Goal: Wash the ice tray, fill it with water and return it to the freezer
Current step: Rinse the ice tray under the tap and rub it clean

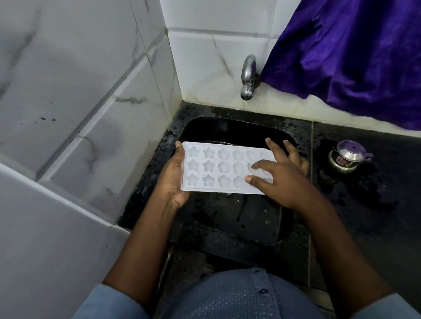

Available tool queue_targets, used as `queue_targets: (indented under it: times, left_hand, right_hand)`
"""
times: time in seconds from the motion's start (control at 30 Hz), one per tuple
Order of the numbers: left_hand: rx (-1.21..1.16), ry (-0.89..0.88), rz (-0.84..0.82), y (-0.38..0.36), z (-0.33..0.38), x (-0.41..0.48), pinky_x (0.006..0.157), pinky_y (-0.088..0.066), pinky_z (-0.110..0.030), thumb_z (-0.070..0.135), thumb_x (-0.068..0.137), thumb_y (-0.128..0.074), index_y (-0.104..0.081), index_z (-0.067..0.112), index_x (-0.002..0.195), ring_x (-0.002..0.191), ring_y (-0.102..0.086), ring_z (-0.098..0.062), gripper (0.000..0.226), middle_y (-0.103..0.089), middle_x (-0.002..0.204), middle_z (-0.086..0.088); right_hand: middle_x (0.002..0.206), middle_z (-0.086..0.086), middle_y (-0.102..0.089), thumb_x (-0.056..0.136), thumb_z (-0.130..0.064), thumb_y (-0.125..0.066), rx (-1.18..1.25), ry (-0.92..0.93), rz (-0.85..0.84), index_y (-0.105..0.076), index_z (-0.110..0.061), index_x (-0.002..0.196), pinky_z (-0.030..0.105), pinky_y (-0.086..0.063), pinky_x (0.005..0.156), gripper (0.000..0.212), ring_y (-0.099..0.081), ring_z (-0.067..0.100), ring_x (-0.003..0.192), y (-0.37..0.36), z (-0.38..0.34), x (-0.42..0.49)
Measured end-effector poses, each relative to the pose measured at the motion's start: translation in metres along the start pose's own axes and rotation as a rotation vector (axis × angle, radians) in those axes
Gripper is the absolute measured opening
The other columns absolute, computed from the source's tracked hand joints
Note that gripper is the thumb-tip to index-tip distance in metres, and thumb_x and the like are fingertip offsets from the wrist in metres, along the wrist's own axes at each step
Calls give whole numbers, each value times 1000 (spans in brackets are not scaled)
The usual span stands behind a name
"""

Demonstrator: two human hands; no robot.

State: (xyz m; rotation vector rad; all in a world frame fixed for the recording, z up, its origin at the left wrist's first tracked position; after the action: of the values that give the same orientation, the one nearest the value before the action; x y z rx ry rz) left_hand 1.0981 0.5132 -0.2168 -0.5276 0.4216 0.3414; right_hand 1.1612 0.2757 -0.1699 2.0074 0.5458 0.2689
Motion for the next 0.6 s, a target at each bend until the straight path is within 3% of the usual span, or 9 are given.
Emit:
queue_targets:
  times: [0.13,0.23,0.37,0.43,0.6]
  left_hand:
    - [1,4,-22,-2,-1,1,88,-64,-51,71,107,-31,-67,11,140,118,-74,-37,77,-73,136,-19]
    - [-3,13,-26,-3,-4,2,94,-61,-53,72,107,-32,-64,10,144,123,-72,-39,79,-72,137,-20]
    - [-10,9,-39,-3,-2,3,92,-62,-52,71,107,-32,-62,10,147,123,-72,-38,79,-71,139,-19]
    - [-18,8,-45,-3,-1,3,89,-64,-51,71,108,-32,-62,11,147,121,-73,-37,78,-72,139,-19]
    - [-41,-11,-67,-1,2,5,83,-66,-50,70,108,-33,-63,10,145,121,-74,-36,77,-72,139,-19]
  right_hand:
    - [174,-12,-4,86,-85,-47,-17,9,-22,-71,-44,115,39,6,115,56,15,16,157,-4,-1,2]
    - [175,-12,-2,86,-84,-48,-1,16,-28,-68,-44,110,46,4,117,51,16,15,157,-6,-3,2]
    - [174,-15,1,76,-93,-36,-6,16,-66,-69,-46,117,46,3,117,70,19,13,156,-8,-3,2]
    - [174,-16,-1,75,-94,-37,19,21,-46,-70,-47,111,48,2,117,68,18,12,156,-5,-2,2]
    - [173,-14,-12,77,-85,-47,47,8,75,-48,-41,105,56,-10,116,52,6,14,158,12,6,2]
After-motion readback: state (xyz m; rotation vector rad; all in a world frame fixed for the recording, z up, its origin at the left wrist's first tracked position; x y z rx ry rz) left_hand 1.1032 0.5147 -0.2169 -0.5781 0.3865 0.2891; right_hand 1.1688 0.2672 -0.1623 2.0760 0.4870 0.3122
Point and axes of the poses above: each hand's wrist, its own x-axis towards the middle knuckle, its own y-axis out of the back of the hand, z = x × y, the point moved 9 cm from there along x, towards the middle knuckle
